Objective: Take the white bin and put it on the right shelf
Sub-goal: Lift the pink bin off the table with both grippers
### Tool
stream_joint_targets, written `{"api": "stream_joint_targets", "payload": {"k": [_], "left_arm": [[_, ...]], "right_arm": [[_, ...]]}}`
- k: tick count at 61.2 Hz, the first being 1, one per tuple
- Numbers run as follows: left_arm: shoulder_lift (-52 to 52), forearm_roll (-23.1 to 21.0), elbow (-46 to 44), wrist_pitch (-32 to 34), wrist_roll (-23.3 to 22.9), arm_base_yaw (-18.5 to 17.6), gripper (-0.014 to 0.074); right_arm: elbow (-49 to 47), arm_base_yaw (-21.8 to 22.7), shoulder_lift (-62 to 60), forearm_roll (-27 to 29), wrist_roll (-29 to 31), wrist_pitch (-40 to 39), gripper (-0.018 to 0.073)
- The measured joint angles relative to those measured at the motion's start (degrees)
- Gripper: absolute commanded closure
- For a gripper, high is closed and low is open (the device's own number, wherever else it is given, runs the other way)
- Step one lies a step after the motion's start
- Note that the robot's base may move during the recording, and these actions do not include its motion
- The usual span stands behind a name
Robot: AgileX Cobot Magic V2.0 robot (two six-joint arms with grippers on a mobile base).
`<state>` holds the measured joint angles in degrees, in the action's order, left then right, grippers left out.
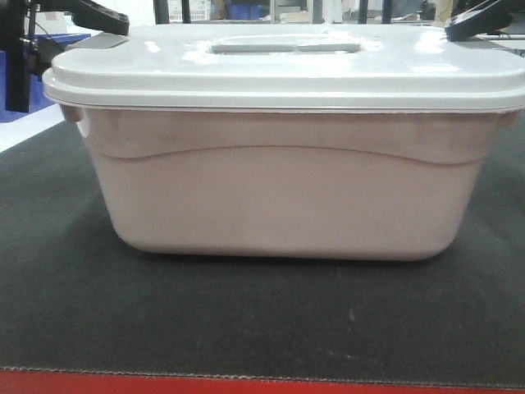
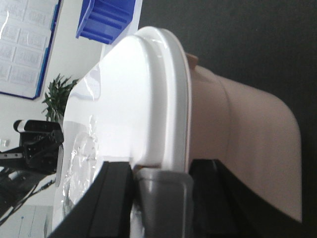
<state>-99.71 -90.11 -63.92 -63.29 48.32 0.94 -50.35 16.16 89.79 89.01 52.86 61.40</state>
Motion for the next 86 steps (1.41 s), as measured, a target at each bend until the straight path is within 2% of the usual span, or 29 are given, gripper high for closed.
{"api": "stream_joint_targets", "payload": {"k": [9,10,20,45,60,86], "left_arm": [[0.49,-1.79,-0.34,-0.21,0.0,0.0,0.0722],[2.71,-2.58,-2.9,-0.75,-0.17,0.0,0.0722],[5.38,-2.67,-7.25,-1.01,-2.2,0.0,0.0722],[9.62,-3.08,-16.19,1.12,-6.34,-2.15,0.0722],[10.79,-3.66,-16.43,1.92,-7.82,-2.96,0.0721],[13.73,-3.07,-16.43,2.38,-8.58,-2.96,0.0722]], "right_arm": [[0.13,0.0,-2.16,2.73,0.0,-0.77,0.0501],[0.13,0.0,-6.39,6.88,0.0,-1.55,0.0501],[0.13,0.0,-11.3,10.05,0.0,-2.08,0.0501],[-4.17,0.6,-19.71,10.85,-4.49,-4.84,0.0501],[-6.54,0.83,-22.92,10.77,-7.88,-6.91,0.0501],[-7.35,1.09,-25.46,10.66,-8.69,-7.4,0.0501]]}}
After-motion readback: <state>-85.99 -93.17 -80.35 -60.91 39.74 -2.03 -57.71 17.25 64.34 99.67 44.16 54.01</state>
